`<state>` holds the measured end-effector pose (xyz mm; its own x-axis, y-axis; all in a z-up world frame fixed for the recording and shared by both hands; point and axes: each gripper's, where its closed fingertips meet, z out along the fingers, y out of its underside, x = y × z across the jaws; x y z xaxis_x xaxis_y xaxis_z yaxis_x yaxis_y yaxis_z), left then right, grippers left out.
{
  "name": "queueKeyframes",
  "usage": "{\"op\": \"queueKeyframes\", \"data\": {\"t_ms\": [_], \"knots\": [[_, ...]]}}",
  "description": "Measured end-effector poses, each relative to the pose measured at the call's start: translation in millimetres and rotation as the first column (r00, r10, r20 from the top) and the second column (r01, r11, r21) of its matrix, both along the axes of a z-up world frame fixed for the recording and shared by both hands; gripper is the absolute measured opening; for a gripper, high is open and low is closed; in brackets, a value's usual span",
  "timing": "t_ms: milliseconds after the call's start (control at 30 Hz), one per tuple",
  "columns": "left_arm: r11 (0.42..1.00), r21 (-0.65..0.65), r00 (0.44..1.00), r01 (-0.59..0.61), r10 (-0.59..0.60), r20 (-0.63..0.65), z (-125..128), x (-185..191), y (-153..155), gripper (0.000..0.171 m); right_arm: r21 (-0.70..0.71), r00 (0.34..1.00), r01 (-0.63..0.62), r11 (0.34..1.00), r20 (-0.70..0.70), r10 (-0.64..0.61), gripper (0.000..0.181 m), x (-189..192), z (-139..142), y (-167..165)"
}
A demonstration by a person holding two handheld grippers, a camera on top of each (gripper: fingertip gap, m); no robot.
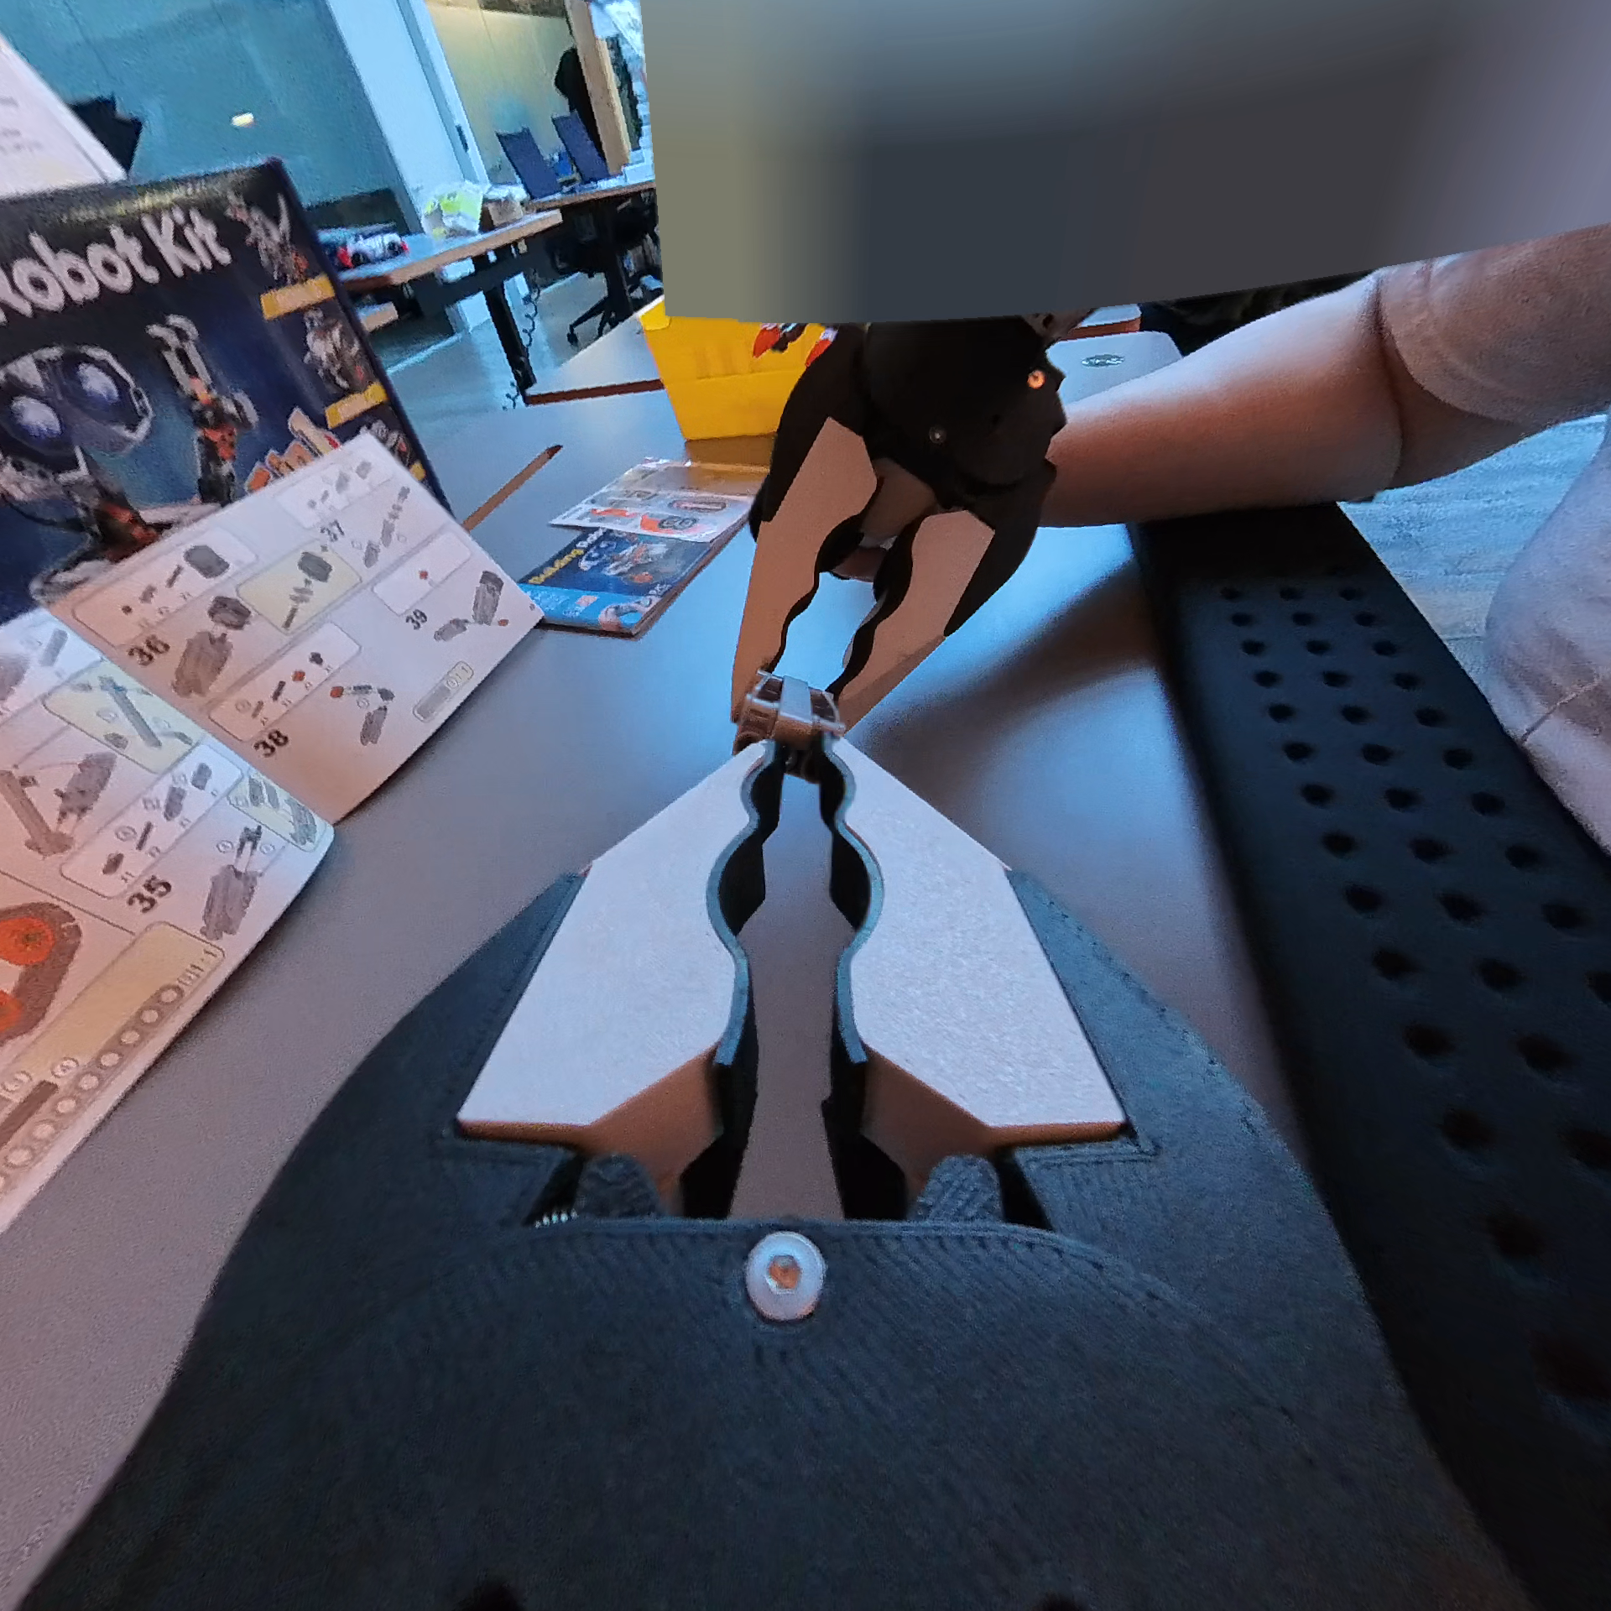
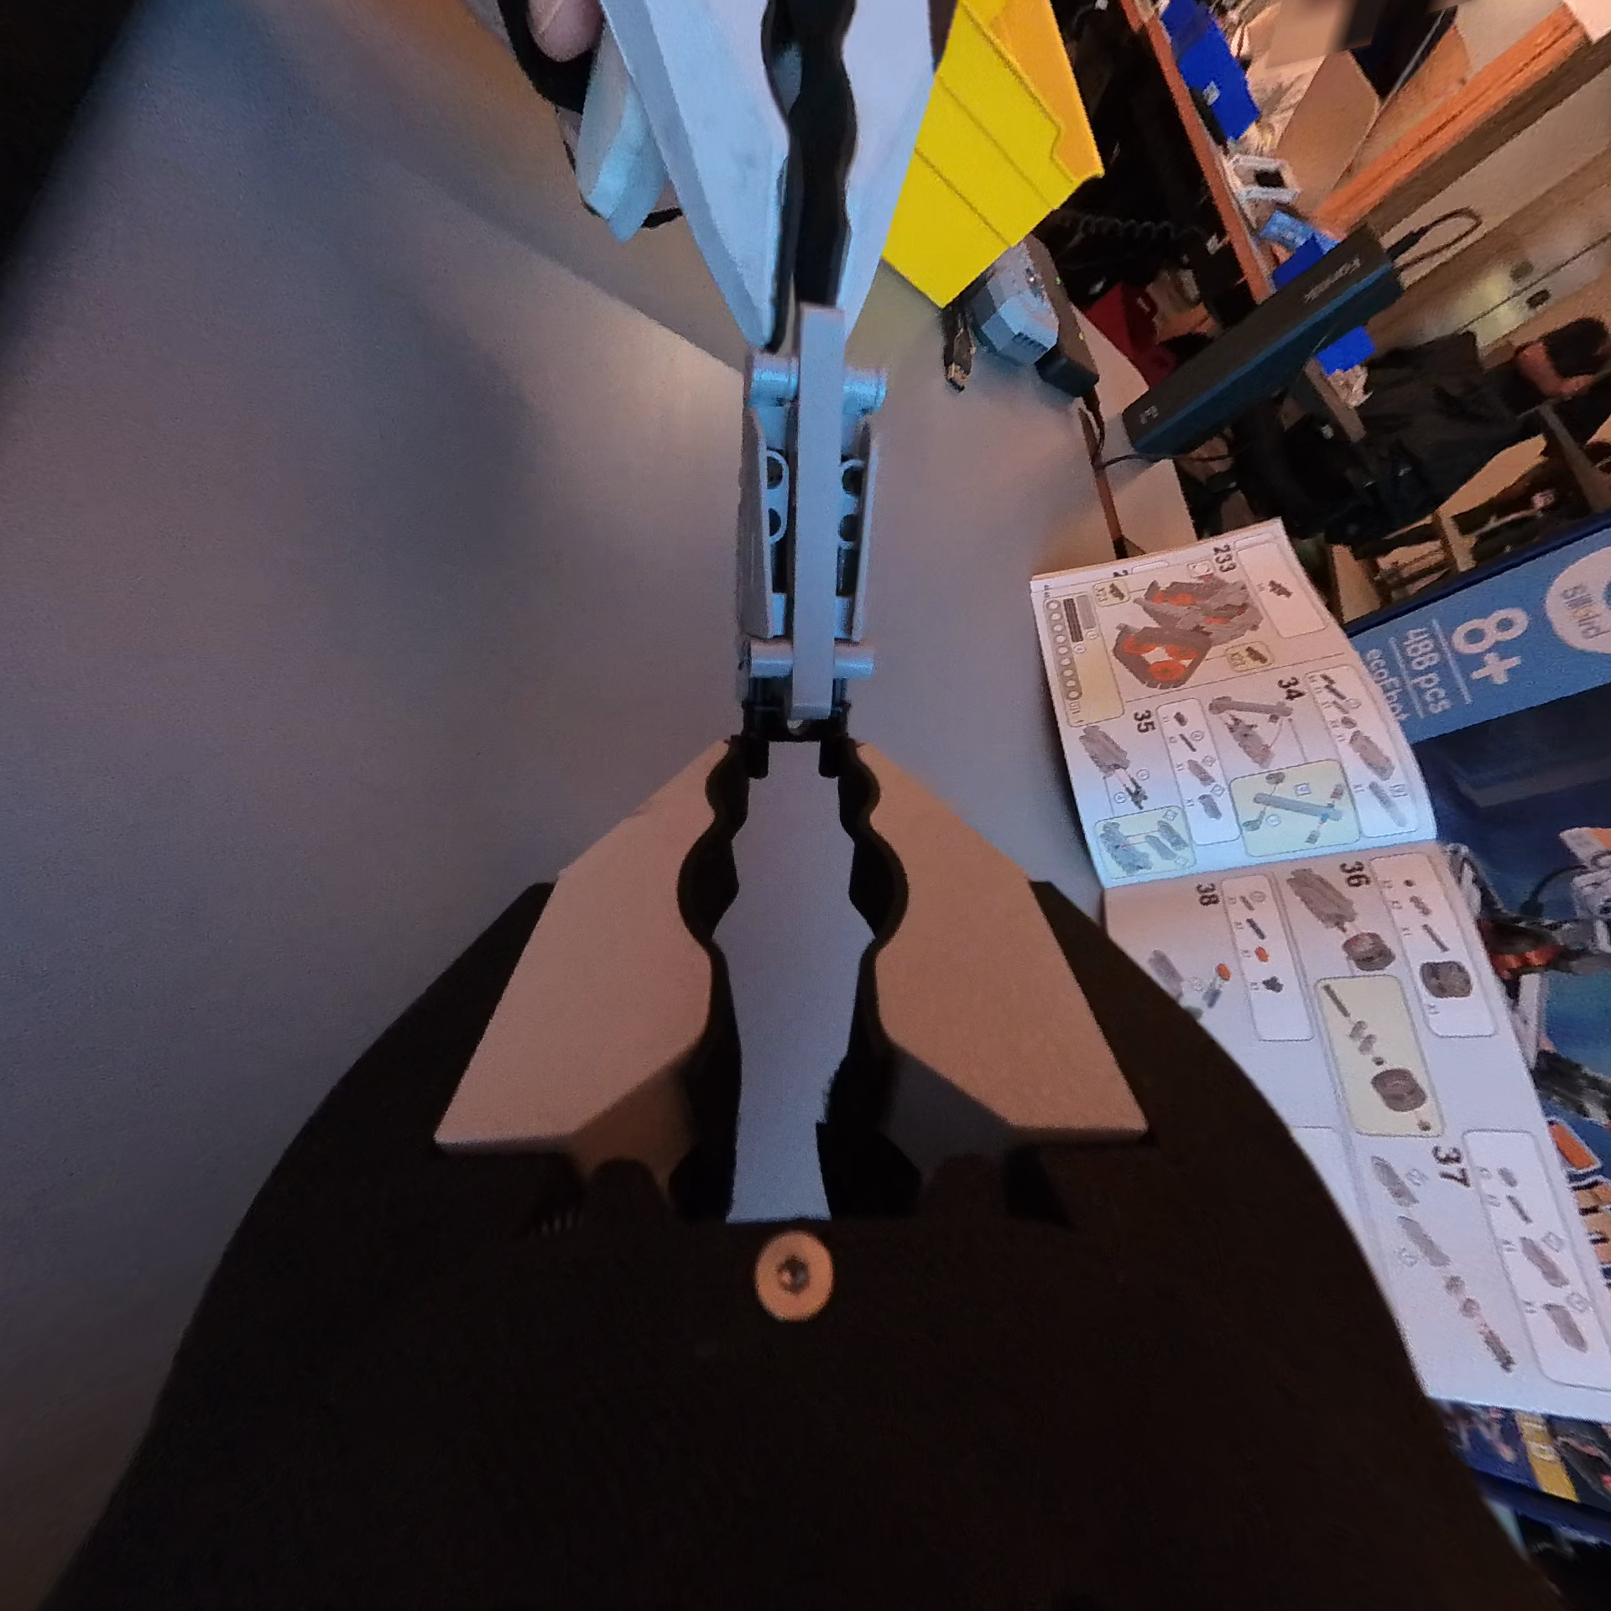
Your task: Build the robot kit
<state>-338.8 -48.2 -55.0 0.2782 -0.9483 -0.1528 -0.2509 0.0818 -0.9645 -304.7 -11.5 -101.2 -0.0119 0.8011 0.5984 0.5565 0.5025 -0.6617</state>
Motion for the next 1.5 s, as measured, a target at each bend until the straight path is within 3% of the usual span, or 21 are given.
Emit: {"op": "queueKeyframes", "data": {"t_ms": [233, 367, 600, 700, 833, 1067, 1167, 1500], "knots": [[0.976, -0.218, 1.000, 0.004, -0.002, 0.009, -20.0, -1.2, 9.8, 0.015, 0.010, 0.997, 0.029, 1.000, 0.065, -0.029, 0.020, 4.9, -14.7, 8.7], [0.928, -0.372, 1.000, 0.011, -0.004, 0.021, -28.3, -1.7, 13.1, 0.031, 0.053, 0.993, 0.034, 0.998, 0.112, -0.039, 0.020, 8.5, -21.6, 13.2], [0.830, -0.558, 1.000, -0.004, 0.015, 0.016, -48.0, -2.3, 20.2, 0.037, 0.151, 0.979, -0.026, 0.988, 0.205, -0.006, 0.019, 1.0, -37.5, 7.6], [0.859, -0.511, 1.000, -0.019, 0.026, 0.006, -48.6, 2.9, 20.8, 0.029, 0.208, 0.969, -0.073, 0.975, 0.246, 0.020, 0.019, -3.7, -42.9, 1.6], [0.864, -0.501, 0.996, -0.052, 0.008, -0.090, -61.4, 5.5, 15.9, 0.040, 0.298, 0.966, -0.155, 0.942, 0.247, 0.080, 0.019, -9.6, -37.9, -10.2], [0.758, -0.650, 0.990, 0.053, -0.125, -0.064, -69.8, 11.8, -6.4, 0.039, 0.436, 0.956, -0.266, 0.860, 0.231, 0.178, 0.019, -21.2, -25.3, -33.9], [0.753, -0.656, 0.980, 0.044, -0.160, -0.118, -80.0, 12.4, -12.8, 0.031, 0.442, 0.954, -0.281, 0.852, 0.226, 0.198, 0.019, -23.9, -24.8, -39.5], [0.689, -0.724, 0.983, 0.039, -0.157, -0.096, -83.3, 13.2, -12.8, 0.024, 0.476, 0.966, -0.237, 0.847, 0.206, 0.155, 0.020, -23.0, -28.6, -27.7]]}}
